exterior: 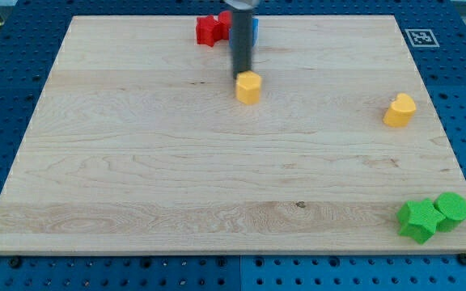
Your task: Move the yellow hexagon to the top of the green circle
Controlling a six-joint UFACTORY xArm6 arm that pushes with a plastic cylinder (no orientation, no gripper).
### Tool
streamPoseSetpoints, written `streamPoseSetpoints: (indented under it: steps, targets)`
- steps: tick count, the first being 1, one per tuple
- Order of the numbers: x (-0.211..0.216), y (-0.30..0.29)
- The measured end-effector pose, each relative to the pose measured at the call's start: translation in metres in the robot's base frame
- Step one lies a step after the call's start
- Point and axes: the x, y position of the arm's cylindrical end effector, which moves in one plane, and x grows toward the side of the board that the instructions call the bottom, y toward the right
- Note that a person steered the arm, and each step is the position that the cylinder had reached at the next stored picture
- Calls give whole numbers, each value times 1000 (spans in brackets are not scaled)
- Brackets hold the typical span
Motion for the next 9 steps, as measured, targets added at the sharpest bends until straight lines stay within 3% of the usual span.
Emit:
streamPoseSetpoints:
  steps: [1, 3, 4, 5, 6, 7, 9]
  targets:
    - [48, 51]
    - [6, 18]
    - [23, 2]
    - [60, 19]
    - [92, 73]
    - [94, 77]
    - [97, -5]
